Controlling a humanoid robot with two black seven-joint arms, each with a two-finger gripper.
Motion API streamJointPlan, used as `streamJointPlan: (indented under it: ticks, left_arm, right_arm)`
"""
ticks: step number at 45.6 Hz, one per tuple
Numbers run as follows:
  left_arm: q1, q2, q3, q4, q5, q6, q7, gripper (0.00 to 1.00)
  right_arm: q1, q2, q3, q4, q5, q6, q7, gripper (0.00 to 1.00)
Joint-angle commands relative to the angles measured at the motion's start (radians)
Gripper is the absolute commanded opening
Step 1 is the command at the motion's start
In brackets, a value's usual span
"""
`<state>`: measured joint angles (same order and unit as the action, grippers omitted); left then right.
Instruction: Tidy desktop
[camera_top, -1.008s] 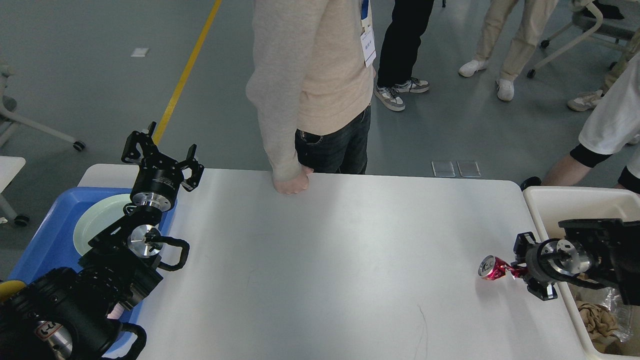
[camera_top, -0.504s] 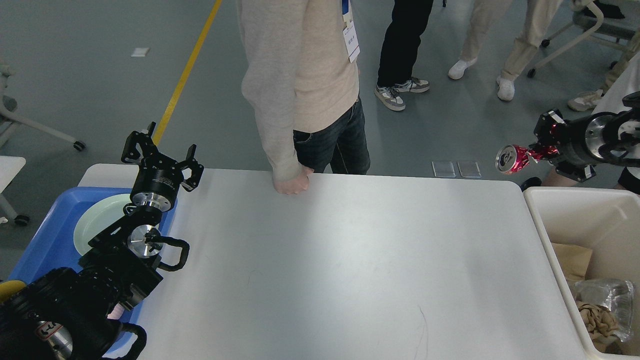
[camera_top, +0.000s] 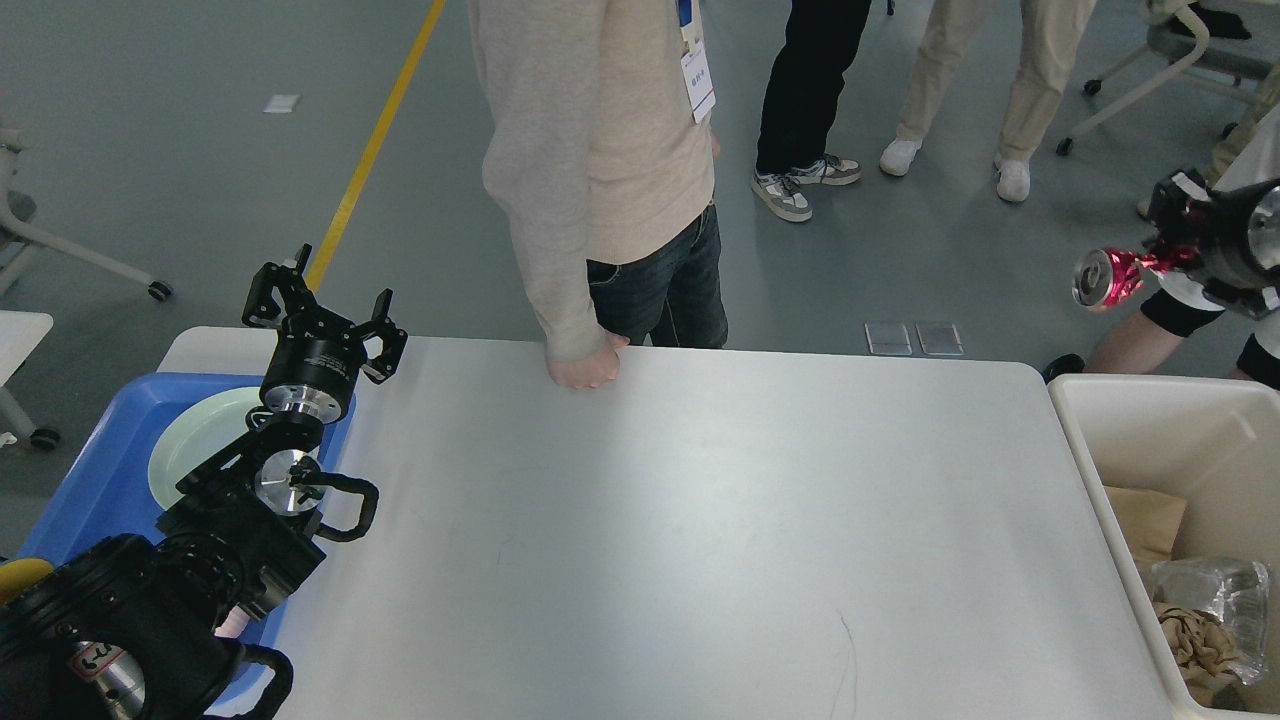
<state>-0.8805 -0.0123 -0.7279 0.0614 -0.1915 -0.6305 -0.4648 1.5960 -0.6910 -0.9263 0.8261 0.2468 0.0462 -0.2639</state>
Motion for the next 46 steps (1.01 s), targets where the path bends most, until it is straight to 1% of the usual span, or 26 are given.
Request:
streamJointPlan:
  ticks: [1,9,10,12,13,17,18,19,22,23,27,38,42,46]
  left_arm:
    - [0.000,0.000,0.001,0.000,0.000,0.000,0.000,0.96]
    - [0.000,0.000,0.001,0.000,0.000,0.000,0.000,0.96]
    - [0.000,0.000,-0.001,0.000,0.000,0.000,0.000,0.96]
    - [0.000,0.000,0.001,0.000,0.000,0.000,0.000,0.96]
    - [0.000,0.000,0.001,0.000,0.000,0.000,0.000,0.96]
    - [0.000,0.000,-0.001,0.000,0.000,0.000,0.000,0.96]
    - [0.000,0.000,0.001,0.000,0.000,0.000,0.000,0.96]
    - [0.000,0.000,0.001,0.000,0.000,0.000,0.000,0.96]
    - [0.000,0.000,0.001,0.000,0.000,0.000,0.000,0.96]
    - [0.000,0.000,-0.001,0.000,0.000,0.000,0.000,0.96]
    - [0.000,0.000,0.001,0.000,0.001,0.000,0.000,0.96]
    - [0.000,0.000,0.001,0.000,0.000,0.000,0.000,0.96]
    - [0.000,0.000,0.001,0.000,0.000,0.000,0.000,0.96]
    - [0.000,0.000,0.001,0.000,0.000,0.000,0.000,0.96]
  right_arm:
    - [-0.152,0.005,0.014,-0.137,0.000,-0.020,0.000,0.00]
    - [-0.352,0.013,0.115,-0.266,-0.003,-0.020,0.000,0.00]
    - [-0.376,0.015,0.121,-0.287,-0.003,-0.020,0.000,0.01]
    - [-0.425,0.030,0.126,-0.338,-0.003,-0.020,0.002,0.12]
    - [-0.450,0.045,0.126,-0.367,-0.003,-0.020,0.002,0.20]
    - [-0.565,0.120,0.118,-0.511,-0.006,-0.022,0.002,0.58]
    - [-0.597,0.137,0.116,-0.548,-0.014,-0.022,0.003,0.66]
    - [-0.629,0.155,0.115,-0.586,-0.024,-0.022,0.003,0.71]
    - [-0.695,0.205,0.118,-0.669,-0.076,-0.022,0.003,0.74]
    - [-0.709,0.215,0.118,-0.688,-0.096,-0.022,0.003,0.78]
    - [-0.745,0.234,0.124,-0.709,-0.179,-0.025,0.005,0.99]
    - [-0.726,0.234,0.168,-0.697,-0.204,-0.009,0.002,1.00]
    - [-0.691,0.232,0.243,-0.703,-0.204,-0.011,0.002,1.00]
    - [-0.651,0.229,0.374,-0.705,-0.202,-0.009,0.002,1.00]
